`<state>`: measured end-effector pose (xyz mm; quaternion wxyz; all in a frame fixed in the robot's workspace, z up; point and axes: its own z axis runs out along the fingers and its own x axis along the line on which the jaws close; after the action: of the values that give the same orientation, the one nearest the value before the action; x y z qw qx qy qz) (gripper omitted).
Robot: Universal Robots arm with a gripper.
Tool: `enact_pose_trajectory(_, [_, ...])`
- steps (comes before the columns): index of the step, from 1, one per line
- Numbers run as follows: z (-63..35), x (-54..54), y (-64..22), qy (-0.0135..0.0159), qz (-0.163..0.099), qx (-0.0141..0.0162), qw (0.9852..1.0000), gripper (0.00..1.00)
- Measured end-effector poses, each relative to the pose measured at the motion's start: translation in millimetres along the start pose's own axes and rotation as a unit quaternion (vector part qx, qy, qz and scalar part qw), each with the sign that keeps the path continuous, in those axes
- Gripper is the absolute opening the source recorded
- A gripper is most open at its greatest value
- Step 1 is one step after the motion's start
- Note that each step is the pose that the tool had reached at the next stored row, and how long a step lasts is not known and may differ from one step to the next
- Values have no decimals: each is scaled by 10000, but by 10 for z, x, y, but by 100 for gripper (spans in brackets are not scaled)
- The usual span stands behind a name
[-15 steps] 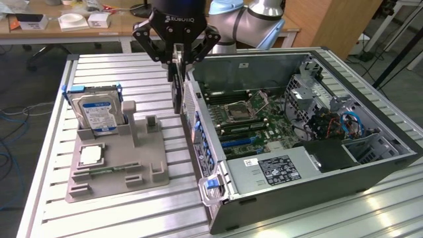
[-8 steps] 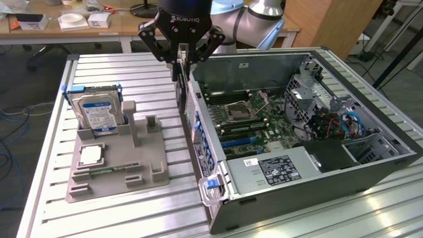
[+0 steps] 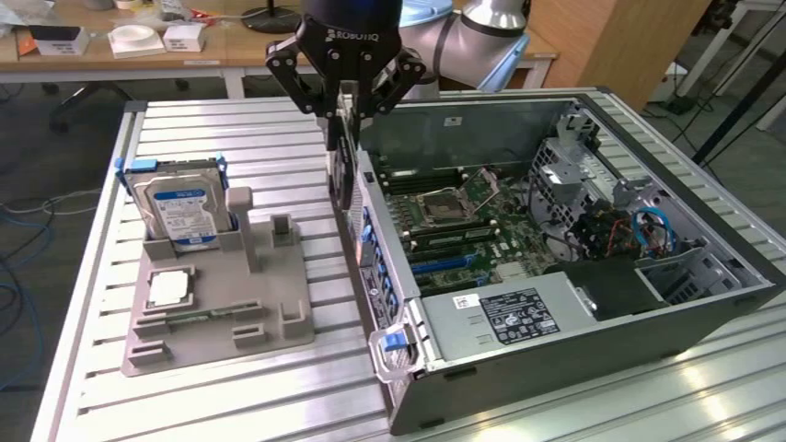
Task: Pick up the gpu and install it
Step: 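Pick up the gpu and move the gpu toward the slot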
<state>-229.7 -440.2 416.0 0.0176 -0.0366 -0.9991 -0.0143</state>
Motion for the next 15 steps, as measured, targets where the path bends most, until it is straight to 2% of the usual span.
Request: enact_pose_trajectory(15, [-4, -117, 9, 0, 0, 0, 10000, 26])
